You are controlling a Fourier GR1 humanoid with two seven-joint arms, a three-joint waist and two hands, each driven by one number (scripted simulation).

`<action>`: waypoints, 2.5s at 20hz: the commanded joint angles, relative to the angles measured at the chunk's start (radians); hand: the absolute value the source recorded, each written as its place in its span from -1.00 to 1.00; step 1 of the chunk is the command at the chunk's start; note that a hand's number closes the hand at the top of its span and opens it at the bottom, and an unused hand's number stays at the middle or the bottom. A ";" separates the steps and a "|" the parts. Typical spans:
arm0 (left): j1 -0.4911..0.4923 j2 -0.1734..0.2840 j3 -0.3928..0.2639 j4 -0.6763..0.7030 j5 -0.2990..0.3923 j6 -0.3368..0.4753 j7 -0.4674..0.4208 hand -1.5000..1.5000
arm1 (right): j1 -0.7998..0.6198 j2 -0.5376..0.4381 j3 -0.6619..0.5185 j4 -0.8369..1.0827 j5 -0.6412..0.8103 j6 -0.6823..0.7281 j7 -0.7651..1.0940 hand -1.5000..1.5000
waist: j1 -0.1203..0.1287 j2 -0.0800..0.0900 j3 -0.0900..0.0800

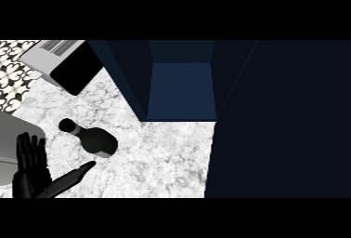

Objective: Pick up the wine, place it into the cabinet and close the cabinet

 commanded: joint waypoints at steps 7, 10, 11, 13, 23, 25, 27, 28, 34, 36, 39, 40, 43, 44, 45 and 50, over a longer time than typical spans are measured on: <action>-0.119 0.045 0.065 0.261 0.022 -0.104 -0.100 -1.00 | 0.070 0.021 0.016 -0.114 -0.058 0.015 0.030 -1.00 | -0.004 0.000 0.000; -0.159 0.077 0.069 0.295 0.034 -0.146 -0.070 -1.00 | -0.040 0.019 0.039 -0.100 -0.019 -0.058 0.105 -1.00 | 0.001 0.001 0.000; -0.115 0.060 0.061 0.257 0.024 -0.127 -0.076 -1.00 | -0.068 0.016 0.033 -0.137 -0.052 -0.092 0.154 -1.00 | 0.003 0.000 0.000; -0.122 0.002 0.051 0.384 0.005 -0.138 -0.208 -1.00 | 0.002 0.035 0.038 -0.106 -0.012 -0.040 0.059 -1.00 | -0.001 0.001 0.000; -0.316 0.049 0.099 0.637 0.025 -0.185 -0.237 -1.00 | 0.066 0.025 0.020 -0.140 -0.059 0.005 0.044 -1.00 | -0.005 0.001 0.000; -0.379 0.048 0.123 0.780 0.021 -0.198 -0.317 -1.00 | 0.014 0.045 0.083 -0.145 0.003 -0.053 0.092 -1.00 | -0.007 0.002 -0.001; -0.406 0.082 0.126 0.767 0.030 -0.215 -0.275 -1.00 | 0.070 0.003 -0.030 -0.127 -0.110 0.015 0.039 -1.00 | -0.008 0.001 0.000; -0.380 0.033 0.116 0.776 0.024 -0.195 -0.314 -1.00 | 0.043 0.034 0.047 -0.180 -0.053 -0.040 0.093 -1.00 | -0.007 0.001 -0.001; -0.422 0.031 0.144 0.910 0.098 -0.401 -0.362 1.00 | 0.043 0.024 0.028 -0.109 -0.068 -0.001 0.040 -1.00 | -0.016 0.003 -0.001; -0.459 0.038 0.139 0.953 0.074 -0.391 -0.412 1.00 | 0.038 -0.005 0.020 -0.154 -0.083 -0.008 0.106 -1.00 | -0.011 0.002 -0.001; -0.506 0.006 0.110 1.026 0.011 -0.303 -0.476 1.00 | 0.026 0.039 0.045 -0.130 -0.050 -0.026 0.064 -1.00 | -0.013 0.003 -0.001; -0.486 0.050 0.113 1.033 0.019 -0.359 -0.460 1.00 | -0.001 -0.010 -0.034 -0.122 -0.115 -0.017 0.087 -1.00 | -0.009 0.002 -0.001; -0.514 0.029 0.121 1.071 0.009 -0.296 -0.510 1.00 | 0.050 0.045 0.058 -0.117 -0.023 0.003 0.032 -1.00 | -0.009 0.002 -0.001; -0.536 0.027 0.116 1.106 0.004 -0.321 -0.525 1.00 | -0.042 0.019 0.022 -0.100 -0.067 -0.051 0.102 -1.00 | -0.009 0.003 -0.001; -0.541 0.060 0.109 1.116 -0.008 -0.342 -0.498 1.00 | 0.060 0.044 0.067 -0.175 -0.034 -0.036 0.088 -1.00 | -0.019 0.003 -0.001; -0.436 0.109 0.070 1.075 -0.022 -0.484 -0.511 1.00 | 0.035 -0.021 -0.044 -0.129 -0.130 -0.003 0.089 -1.00 | -0.006 0.000 0.000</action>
